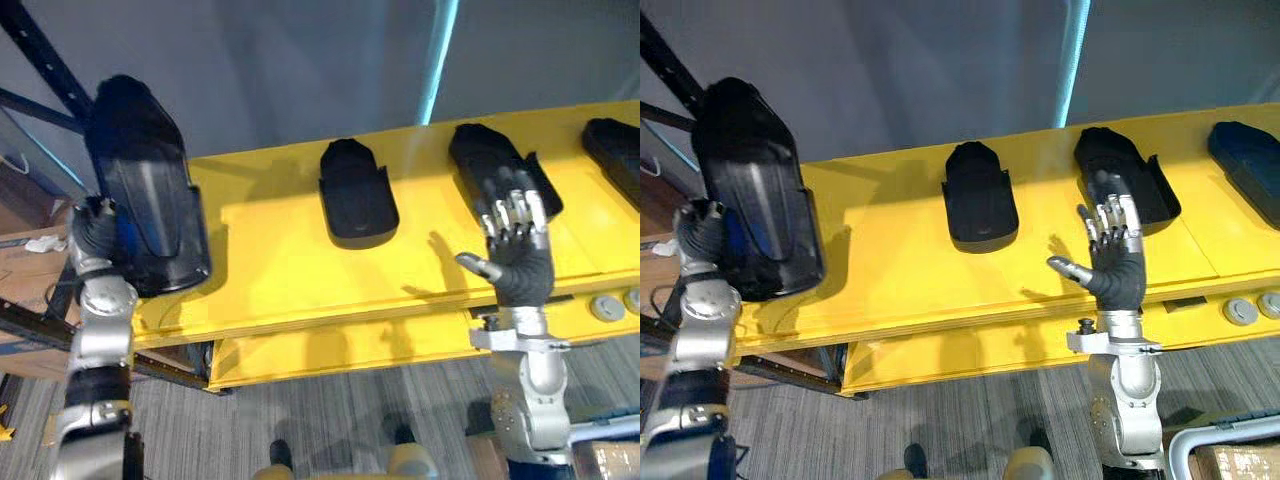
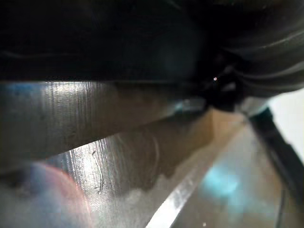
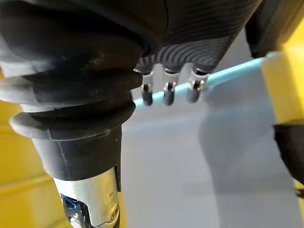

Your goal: Walk over and take plastic housings, then place them on the shelf

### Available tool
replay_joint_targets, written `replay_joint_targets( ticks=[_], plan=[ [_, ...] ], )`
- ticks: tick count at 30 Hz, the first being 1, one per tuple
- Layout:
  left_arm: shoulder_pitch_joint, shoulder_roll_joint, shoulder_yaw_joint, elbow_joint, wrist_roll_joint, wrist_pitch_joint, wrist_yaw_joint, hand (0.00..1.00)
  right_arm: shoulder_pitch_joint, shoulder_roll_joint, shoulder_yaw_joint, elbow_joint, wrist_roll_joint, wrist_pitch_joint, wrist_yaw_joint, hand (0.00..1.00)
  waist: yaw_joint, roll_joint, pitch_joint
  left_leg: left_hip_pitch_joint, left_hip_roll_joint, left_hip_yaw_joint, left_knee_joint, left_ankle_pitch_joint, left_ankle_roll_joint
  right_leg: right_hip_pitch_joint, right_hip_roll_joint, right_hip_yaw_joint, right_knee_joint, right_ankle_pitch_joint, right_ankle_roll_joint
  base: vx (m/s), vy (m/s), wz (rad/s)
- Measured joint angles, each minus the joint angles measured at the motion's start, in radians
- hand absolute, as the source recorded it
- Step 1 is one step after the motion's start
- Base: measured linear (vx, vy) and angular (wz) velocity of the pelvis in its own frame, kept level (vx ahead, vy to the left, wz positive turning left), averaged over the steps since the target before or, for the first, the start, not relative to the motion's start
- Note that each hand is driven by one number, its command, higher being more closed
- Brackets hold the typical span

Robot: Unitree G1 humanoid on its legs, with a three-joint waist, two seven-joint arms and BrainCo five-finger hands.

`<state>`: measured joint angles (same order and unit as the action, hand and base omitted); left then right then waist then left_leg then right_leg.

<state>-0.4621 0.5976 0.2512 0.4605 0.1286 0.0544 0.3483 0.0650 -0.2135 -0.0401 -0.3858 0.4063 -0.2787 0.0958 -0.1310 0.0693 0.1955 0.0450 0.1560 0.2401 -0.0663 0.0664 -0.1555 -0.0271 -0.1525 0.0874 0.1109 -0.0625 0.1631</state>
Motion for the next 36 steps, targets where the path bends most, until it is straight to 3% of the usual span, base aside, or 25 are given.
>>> replay_joint_targets(
  ticks=[4,10,15,22,27,28,30,36],
  plan=[
    [-0.056,0.031,-0.029,0.071,0.004,0.03,-0.015,1.0,0.003,-0.023,0.005,-0.018,0.054,0.005,0.035,0.0,-0.025,0.016,0.012,0.01,-0.001,0.016,-0.011,0.0,0.0,-0.008,0.001,0.011,0.002,0.0,0.0,0.04,0.003,-0.11],
    [-0.125,0.032,-0.064,0.16,-0.011,0.099,-0.15,1.0,0.006,-0.058,0.074,-0.044,0.051,0.028,0.057,0.0,-0.046,0.051,0.077,0.022,-0.002,0.021,-0.011,0.0,0.001,-0.007,0.001,0.022,0.011,0.0,0.001,-0.01,-0.001,-0.05],
    [-0.135,0.047,-0.11,0.199,-0.05,0.156,-0.235,1.0,0.009,-0.065,0.072,-0.044,0.051,0.042,0.057,0.0,-0.053,0.056,0.094,-0.002,-0.003,0.021,-0.005,0.002,0.003,-0.033,0.001,0.024,0.023,-0.002,0.002,-0.02,-0.002,0.0],
    [-0.157,0.068,-0.126,0.278,-0.059,0.214,-0.25,1.0,-0.01,-0.104,0.068,-0.052,0.051,0.076,0.055,0.0,-0.054,0.06,0.137,-0.028,-0.006,0.017,0.009,0.003,0.005,-0.073,-0.003,0.026,0.073,-0.023,0.003,0.0,-0.002,0.01],
    [-0.161,0.073,-0.143,0.289,-0.082,0.218,-0.244,1.0,-0.02,-0.109,0.061,-0.084,0.051,0.088,0.055,0.0,-0.057,0.056,0.172,-0.034,-0.006,0.017,0.024,0.003,0.004,-0.084,-0.003,0.028,0.098,-0.034,0.001,0.0,0.0,0.0],
    [-0.161,0.073,-0.145,0.289,-0.083,0.224,-0.243,0.0,-0.024,-0.109,0.059,-0.084,0.051,0.088,0.055,0.0,-0.059,0.058,0.173,-0.039,-0.006,0.017,0.025,0.003,0.004,-0.09,-0.003,0.028,0.101,-0.036,0.001,0.0,0.0,0.0],
    [-0.162,0.079,-0.145,0.289,-0.084,0.246,-0.236,0.0,-0.035,-0.109,0.058,-0.084,0.052,0.088,0.056,0.0,-0.064,0.057,0.181,-0.047,-0.006,0.019,0.027,0.003,0.004,-0.104,-0.002,0.032,0.108,-0.036,0.001,0.0,0.0,0.0],
    [-0.162,0.1,-0.145,0.288,-0.092,0.248,-0.204,0.0,-0.031,-0.108,0.035,-0.085,0.052,0.088,0.056,0.0,-0.075,0.056,0.182,-0.047,-0.006,0.02,0.024,0.003,0.004,-0.104,-0.002,0.033,0.107,-0.036,0.002,0.0,0.0,0.0]
  ],
)
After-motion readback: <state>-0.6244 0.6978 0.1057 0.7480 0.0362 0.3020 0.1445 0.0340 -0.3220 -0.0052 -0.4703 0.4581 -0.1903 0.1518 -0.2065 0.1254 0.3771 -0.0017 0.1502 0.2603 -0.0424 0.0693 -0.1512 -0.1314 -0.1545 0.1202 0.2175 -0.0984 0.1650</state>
